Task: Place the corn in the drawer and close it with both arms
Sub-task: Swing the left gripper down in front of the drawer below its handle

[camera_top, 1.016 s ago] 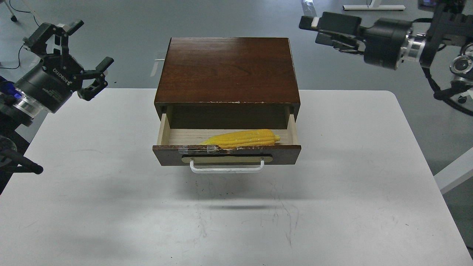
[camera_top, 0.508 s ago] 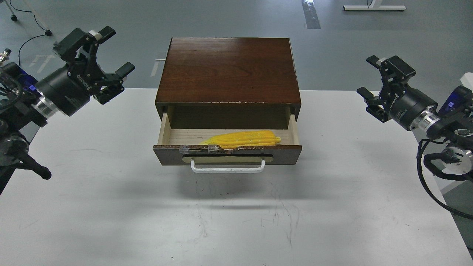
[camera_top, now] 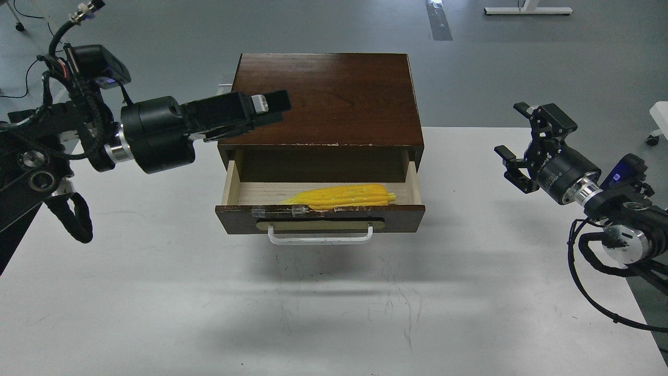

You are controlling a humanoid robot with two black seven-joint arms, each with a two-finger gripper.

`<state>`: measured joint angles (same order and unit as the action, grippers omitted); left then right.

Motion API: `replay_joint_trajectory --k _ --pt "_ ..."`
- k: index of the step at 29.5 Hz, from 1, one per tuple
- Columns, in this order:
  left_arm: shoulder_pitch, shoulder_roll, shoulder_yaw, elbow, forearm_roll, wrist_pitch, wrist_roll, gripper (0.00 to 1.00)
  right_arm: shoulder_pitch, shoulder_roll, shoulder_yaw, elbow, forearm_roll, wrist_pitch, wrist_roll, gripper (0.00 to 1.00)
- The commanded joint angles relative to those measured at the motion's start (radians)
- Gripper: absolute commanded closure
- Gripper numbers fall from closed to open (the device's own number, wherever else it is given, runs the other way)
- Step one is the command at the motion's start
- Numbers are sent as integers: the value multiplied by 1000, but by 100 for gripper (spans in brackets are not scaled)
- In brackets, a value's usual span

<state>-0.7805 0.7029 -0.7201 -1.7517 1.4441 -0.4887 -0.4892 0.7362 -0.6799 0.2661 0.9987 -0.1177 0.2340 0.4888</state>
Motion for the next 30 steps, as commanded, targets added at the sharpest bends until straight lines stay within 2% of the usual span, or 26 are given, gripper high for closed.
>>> replay_joint_trajectory --k 1,6,8,9,11,13,15,16,20,24,27,30 --pt "-5 -107 36 -14 55 0 1 4 0 0 -5 -5 -6 -1 0 0" --pt "6 -171 178 -14 62 0 1 14 -1 0 -5 -5 -7 -1 0 0" --pt "12 -177 241 -11 67 0 1 29 -1 0 -5 -5 -7 -1 0 0" --pt "17 -178 287 -11 76 0 1 51 -1 0 -5 -5 -8 -2 0 0" --pt "39 -178 321 -11 87 0 1 69 -1 0 -8 -5 -10 -2 0 0" --pt "99 -178 329 -6 88 0 1 99 -1 0 -11 -5 -10 -2 0 0" --pt "145 -172 327 12 79 0 1 100 -4 0 -13 -5 -10 -2 0 0" --pt "161 -166 326 17 75 0 14 100 -4 0 -13 -5 -10 -2 0 0" --pt "262 -143 283 23 13 0 119 100 -6 -1 -15 -5 -11 -2 0 0" --pt "337 -137 239 38 -60 0 165 100 -8 -1 -16 -5 -11 -2 0 0" --pt "363 -134 228 63 -73 7 216 100 -9 0 -18 -5 -11 -2 0 0" --pt "366 -129 228 84 -74 31 228 100 -15 0 -18 -5 -11 -2 0 0"
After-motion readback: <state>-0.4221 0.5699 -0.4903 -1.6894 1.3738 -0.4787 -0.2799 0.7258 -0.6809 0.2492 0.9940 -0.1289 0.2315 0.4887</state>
